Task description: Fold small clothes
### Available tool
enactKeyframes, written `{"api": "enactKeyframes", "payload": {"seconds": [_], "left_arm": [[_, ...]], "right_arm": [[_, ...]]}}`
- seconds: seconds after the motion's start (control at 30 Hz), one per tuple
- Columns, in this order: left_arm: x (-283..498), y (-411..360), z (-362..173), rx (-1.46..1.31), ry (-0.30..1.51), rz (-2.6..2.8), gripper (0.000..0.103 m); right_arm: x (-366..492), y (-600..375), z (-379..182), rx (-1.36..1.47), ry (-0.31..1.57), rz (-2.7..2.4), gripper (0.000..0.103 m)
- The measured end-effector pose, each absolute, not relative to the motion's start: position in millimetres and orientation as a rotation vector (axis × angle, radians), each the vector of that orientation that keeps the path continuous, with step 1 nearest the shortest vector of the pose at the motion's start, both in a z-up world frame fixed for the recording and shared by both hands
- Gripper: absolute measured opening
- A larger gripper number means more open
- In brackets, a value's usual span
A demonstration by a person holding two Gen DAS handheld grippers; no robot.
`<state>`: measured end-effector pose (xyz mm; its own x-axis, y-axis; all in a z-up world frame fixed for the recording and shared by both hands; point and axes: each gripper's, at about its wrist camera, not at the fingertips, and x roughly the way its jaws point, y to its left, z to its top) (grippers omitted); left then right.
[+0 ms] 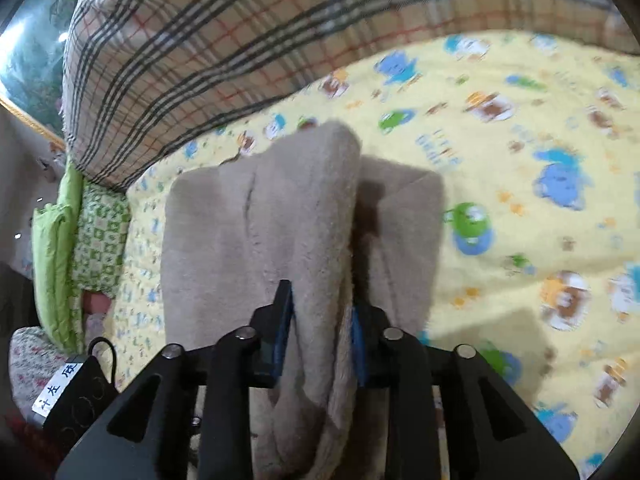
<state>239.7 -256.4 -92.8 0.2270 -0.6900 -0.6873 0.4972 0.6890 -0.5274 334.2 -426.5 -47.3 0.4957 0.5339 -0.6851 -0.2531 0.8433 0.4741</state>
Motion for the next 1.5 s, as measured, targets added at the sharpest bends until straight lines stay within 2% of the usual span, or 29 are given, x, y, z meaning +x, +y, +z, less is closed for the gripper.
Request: {"api": "enactKeyframes", "payload": {"seconds": [0.03, 0.1, 0.2, 0.27, 0.53, 0.7, 0.8, 0.9, 0.93, 0.97, 1.0, 1.03, 1.1, 1.2, 1.5], "left_arm": [[236, -254, -90, -0.219, 1.075, -0.832, 0.04], [226, -245, -81, -0.225, 1.079, -0.845, 0.044], [214, -222, -67, -0.232, 1.061, -0.824, 0.061], [213, -197, -60, -0.258, 1.052, -0.776, 0.061], [250, -118, -69, -0.345, 1.05, -0.528, 0.063], [284, -113, -94, -0.393, 1.102, -0.486, 0.068], [300, -112, -109, -0.451, 1.128, -0.49, 0.075], [319, -116, -129, -0.544, 1.169, -0.506, 0.074], [325, -120, -133, -0.566, 1.173, -0.505, 0.073], [328, -120, -138, -0.593, 1.172, -0.515, 0.069], [331, -121, -141, -0.604, 1.169, -0.524, 0.064], [331, -121, -141, -0.599, 1.163, -0.531, 0.061], [328, -120, -137, -0.598, 1.141, -0.568, 0.047], [317, -111, -122, -0.605, 1.105, -0.608, 0.042], [229, -15, -71, -0.614, 1.015, -0.514, 0.041]], "right_arm": [[329, -428, -44, 0.315, 0.922, 0.461, 0.037], [314, -433, -37, 0.279, 0.889, 0.394, 0.057], [296, -441, -37, 0.314, 0.861, 0.378, 0.066], [290, -443, -43, 0.363, 0.875, 0.401, 0.069], [288, -441, -69, 0.421, 0.957, 0.409, 0.07], [298, -443, -75, 0.456, 0.972, 0.457, 0.07], [307, -442, -85, 0.464, 1.01, 0.48, 0.07], [313, -441, -93, 0.499, 1.024, 0.507, 0.07], [315, -441, -94, 0.506, 1.025, 0.517, 0.069], [317, -440, -95, 0.505, 1.029, 0.523, 0.061], [318, -438, -96, 0.51, 1.04, 0.535, 0.045], [320, -436, -98, 0.527, 1.056, 0.548, 0.043], [320, -435, -98, 0.538, 1.06, 0.546, 0.034], [313, -430, -87, 0.52, 1.042, 0.552, 0.031], [265, -353, -58, 0.514, 0.998, 0.763, 0.03]]}}
